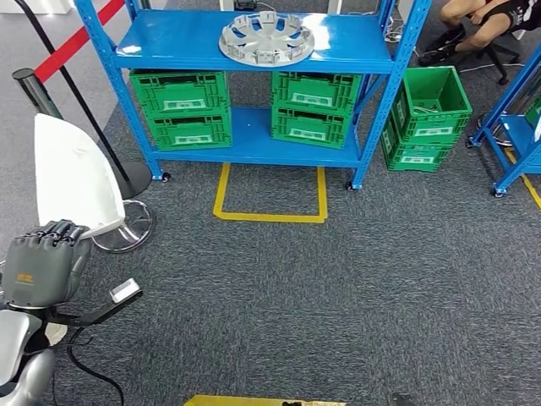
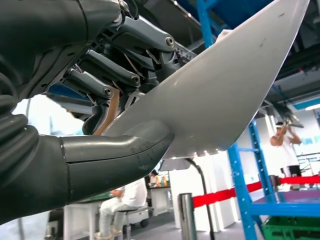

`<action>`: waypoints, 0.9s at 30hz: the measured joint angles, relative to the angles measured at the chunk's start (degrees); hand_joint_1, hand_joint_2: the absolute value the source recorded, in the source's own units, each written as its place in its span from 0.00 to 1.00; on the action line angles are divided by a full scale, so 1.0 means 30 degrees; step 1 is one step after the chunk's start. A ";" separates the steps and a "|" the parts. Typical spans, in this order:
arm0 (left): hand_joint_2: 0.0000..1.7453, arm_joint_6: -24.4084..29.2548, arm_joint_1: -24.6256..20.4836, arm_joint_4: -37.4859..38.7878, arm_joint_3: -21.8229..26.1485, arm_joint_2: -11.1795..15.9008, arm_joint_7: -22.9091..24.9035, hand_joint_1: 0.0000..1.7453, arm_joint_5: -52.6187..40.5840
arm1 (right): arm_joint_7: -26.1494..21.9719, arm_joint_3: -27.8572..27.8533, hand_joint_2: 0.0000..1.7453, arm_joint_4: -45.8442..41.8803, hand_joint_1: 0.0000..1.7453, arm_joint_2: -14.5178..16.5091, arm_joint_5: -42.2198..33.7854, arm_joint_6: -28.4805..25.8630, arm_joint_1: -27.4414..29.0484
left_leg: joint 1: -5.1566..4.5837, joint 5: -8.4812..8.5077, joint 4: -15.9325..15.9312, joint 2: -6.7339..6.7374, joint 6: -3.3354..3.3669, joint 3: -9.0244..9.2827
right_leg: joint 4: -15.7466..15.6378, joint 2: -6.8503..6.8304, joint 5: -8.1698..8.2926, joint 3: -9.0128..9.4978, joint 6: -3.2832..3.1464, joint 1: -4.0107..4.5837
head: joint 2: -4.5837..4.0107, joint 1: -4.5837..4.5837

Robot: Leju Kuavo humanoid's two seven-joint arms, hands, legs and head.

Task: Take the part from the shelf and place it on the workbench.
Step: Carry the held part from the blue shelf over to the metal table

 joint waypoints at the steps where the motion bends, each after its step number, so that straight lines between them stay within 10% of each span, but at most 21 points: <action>1: 1.00 0.0000 0.0052 0.0000 0.0025 0.0000 -0.0013 0.83 0.0007 | 0.0027 0.0040 0.00 0.0000 0.00 -0.0002 0.0061 -0.0114 0.0013 | -0.0012 0.0098 0.0017 -0.0035 -0.0016 -0.0116 | 0.0083 0.0002 0.0002 0.0206 -0.0005 0.0005 | -0.0002 0.0004; 6: 1.00 0.0018 0.0121 0.0000 0.0215 0.0002 -0.0038 0.83 0.0040 | 0.0178 0.0291 0.00 0.0000 0.00 -0.0002 0.0260 -0.0448 -0.0029 | -0.0062 0.0370 0.0295 -0.0267 -0.0312 -0.0530 | -0.5289 0.0310 0.1448 0.3862 -0.0307 0.0025 | -0.0002 -0.0015; 11: 1.00 0.0051 0.0153 0.0000 0.0397 0.0033 -0.0042 0.83 0.0046 | 0.0189 0.0377 0.00 -0.0007 0.00 0.0040 0.0284 -0.0472 0.0003 | 0.0022 0.0010 0.1006 -0.0353 -0.0879 -0.1071 | -0.5563 0.0007 0.1751 0.3737 -0.0864 0.0001 | -0.0002 -0.0082; 14: 1.00 0.0027 0.0158 0.0000 0.0439 0.0049 -0.0046 0.83 0.0045 | 0.0195 0.0433 0.00 -0.0027 0.00 0.0055 0.0373 -0.0535 0.0008 | 0.0137 -0.1991 0.4582 -0.0288 -0.1220 -0.2650 | -0.5592 -0.0375 0.1949 0.3442 -0.1049 -0.0036 | -0.0002 -0.0189; 16: 1.00 -0.0020 0.0205 0.0000 0.0439 0.0047 -0.0046 0.83 0.0045 | 0.0209 0.0463 0.00 -0.0026 0.00 0.0057 0.0461 -0.0524 0.0032 | 0.0209 -0.2341 0.5930 -0.0261 -0.1328 -0.3156 | -0.5581 -0.0702 0.2044 0.3269 -0.1003 -0.0040 | -0.0002 -0.0191; 22: 1.00 -0.0111 0.0133 0.0000 0.0452 0.0067 -0.0046 0.83 0.0045 | 0.0195 0.0659 0.00 -0.0047 0.00 0.0033 0.0601 -0.0508 0.0009 | 0.0138 -0.0027 0.0359 0.1392 -0.1081 -0.0191 | -0.5511 -0.1736 0.2183 0.3182 -0.0564 0.0138 | 0.0000 -0.0226; 25: 1.00 -0.0117 0.0222 0.0000 0.0463 0.0075 -0.0046 0.83 0.0045 | 0.0179 0.0743 0.00 -0.0051 0.00 0.0027 0.0616 -0.0504 0.0007 | 0.0092 0.0159 0.0285 0.0748 -0.0571 -0.0422 | -0.5446 -0.2086 0.2102 0.3117 -0.0274 0.0106 | 0.0002 -0.0177; 27: 1.00 -0.0117 0.0213 0.0000 0.0468 0.0073 -0.0046 0.83 0.0045 | 0.0171 0.0767 0.00 -0.0047 0.00 0.0033 0.0624 -0.0493 0.0011 | 0.0140 0.0320 0.0239 0.0339 -0.0286 -0.0529 | -0.4181 -0.1336 0.1216 0.2558 -0.0119 0.0029 | 0.0002 -0.0122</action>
